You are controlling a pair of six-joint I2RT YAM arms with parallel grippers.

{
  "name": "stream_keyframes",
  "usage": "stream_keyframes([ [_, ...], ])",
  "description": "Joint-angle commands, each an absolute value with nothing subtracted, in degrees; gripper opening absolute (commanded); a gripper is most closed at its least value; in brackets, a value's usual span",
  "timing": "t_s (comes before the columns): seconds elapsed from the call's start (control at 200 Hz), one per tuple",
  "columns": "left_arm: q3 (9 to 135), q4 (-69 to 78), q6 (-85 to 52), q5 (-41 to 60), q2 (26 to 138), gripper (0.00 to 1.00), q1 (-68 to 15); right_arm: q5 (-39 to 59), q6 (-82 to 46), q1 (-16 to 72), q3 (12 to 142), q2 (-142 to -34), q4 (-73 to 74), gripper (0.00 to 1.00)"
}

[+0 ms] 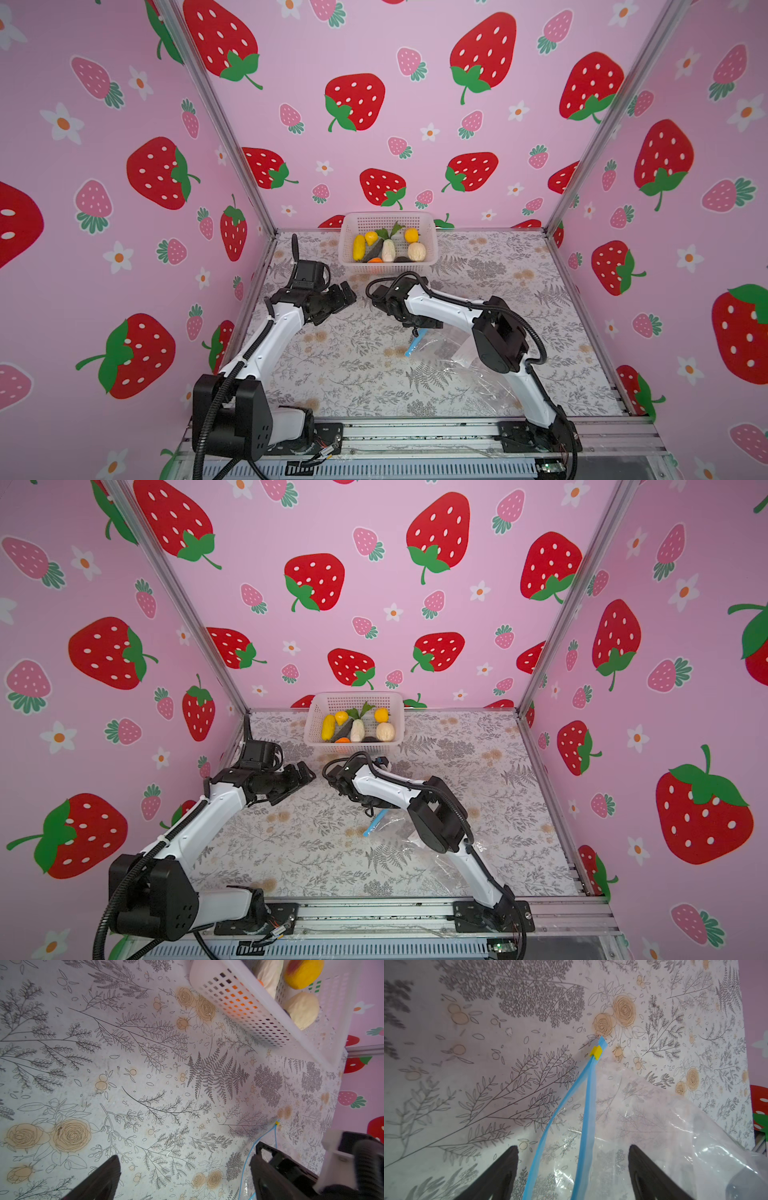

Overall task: Place the food in the zip-top bag and seal the zipper
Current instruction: 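Lower the right gripper onto the blue zipper edge of the clear bag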

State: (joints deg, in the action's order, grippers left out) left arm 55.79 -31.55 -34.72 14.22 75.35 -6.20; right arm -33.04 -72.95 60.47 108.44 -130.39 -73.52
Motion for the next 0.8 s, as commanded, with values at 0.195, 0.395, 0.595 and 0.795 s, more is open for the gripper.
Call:
stream_keyframes([
  [0.195, 55.01, -31.85, -35.01, 15.72, 74.75, 0.99, -5.62, -34.72, -74.6, 60.39, 106.44, -129.92, -76.11, 0.51],
  [0.395, 55.02, -31.62, -35.24, 16.03, 75.19, 0.99, -5.28, -35.15, -74.44, 60.21, 105.16, -129.14, -76.11, 0.31],
  [0.595, 54.79, -31.25, -35.42, 15.78, 75.06, 0.99, -5.19, -36.96, -73.31, 60.14, 105.79, -127.42, -76.11, 0.05],
  [0.795, 54.25, -30.38, -35.86, 15.82, 74.97, 0.99, -5.26, -43.38, -69.51, 60.13, 105.28, -124.07, -76.11, 0.0],
])
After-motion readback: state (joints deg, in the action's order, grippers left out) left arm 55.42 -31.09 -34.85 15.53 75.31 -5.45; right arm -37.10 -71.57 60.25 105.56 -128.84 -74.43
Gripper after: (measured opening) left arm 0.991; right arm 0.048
